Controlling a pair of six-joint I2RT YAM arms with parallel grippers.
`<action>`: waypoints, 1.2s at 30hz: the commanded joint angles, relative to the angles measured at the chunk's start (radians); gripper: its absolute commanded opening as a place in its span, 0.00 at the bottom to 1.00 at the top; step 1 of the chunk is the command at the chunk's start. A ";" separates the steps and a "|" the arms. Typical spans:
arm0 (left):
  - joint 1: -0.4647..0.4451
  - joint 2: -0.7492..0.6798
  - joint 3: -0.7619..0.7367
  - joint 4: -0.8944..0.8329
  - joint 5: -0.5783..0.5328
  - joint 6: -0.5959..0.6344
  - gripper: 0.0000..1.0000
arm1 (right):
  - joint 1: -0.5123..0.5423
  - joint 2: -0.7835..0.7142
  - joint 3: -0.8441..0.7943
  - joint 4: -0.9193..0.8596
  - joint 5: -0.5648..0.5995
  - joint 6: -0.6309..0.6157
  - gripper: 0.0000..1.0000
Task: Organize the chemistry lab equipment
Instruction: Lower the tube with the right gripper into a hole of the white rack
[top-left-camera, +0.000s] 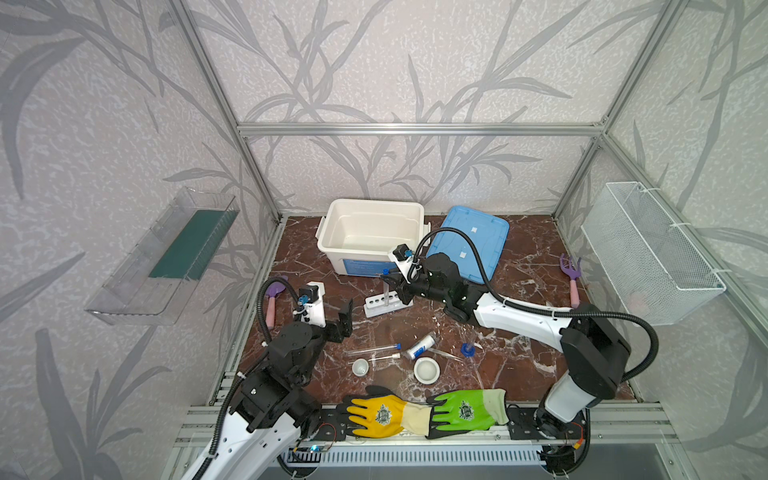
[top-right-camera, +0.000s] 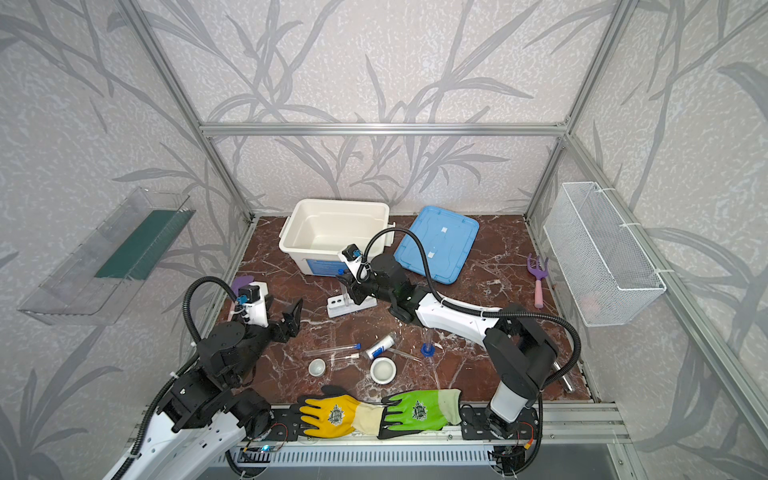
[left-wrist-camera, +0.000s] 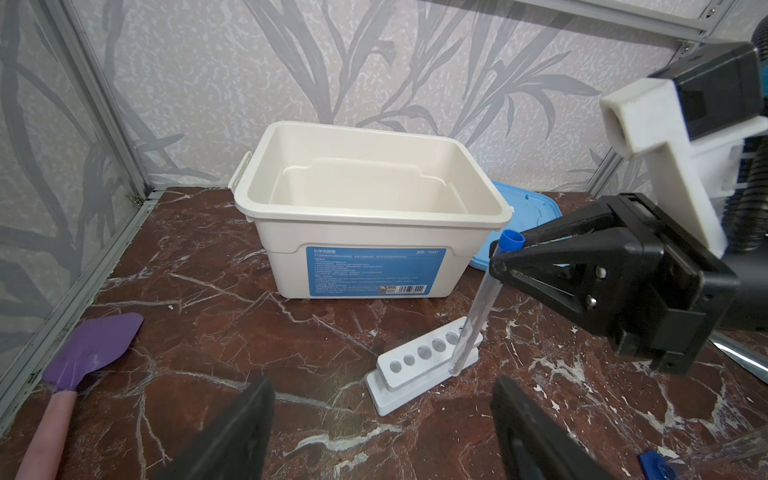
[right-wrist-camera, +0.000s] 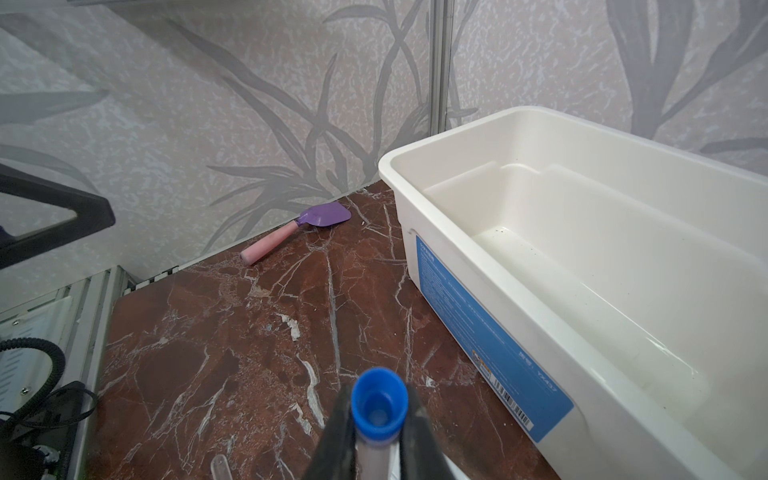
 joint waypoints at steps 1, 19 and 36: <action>-0.001 -0.007 0.021 -0.015 -0.004 -0.032 0.82 | 0.006 0.037 0.041 0.076 0.018 -0.009 0.07; 0.001 -0.002 0.006 0.013 -0.006 -0.025 0.82 | 0.011 0.123 0.058 0.128 0.066 -0.031 0.06; 0.000 0.021 0.003 0.025 -0.004 -0.014 0.82 | 0.011 0.155 0.054 0.152 0.095 -0.060 0.05</action>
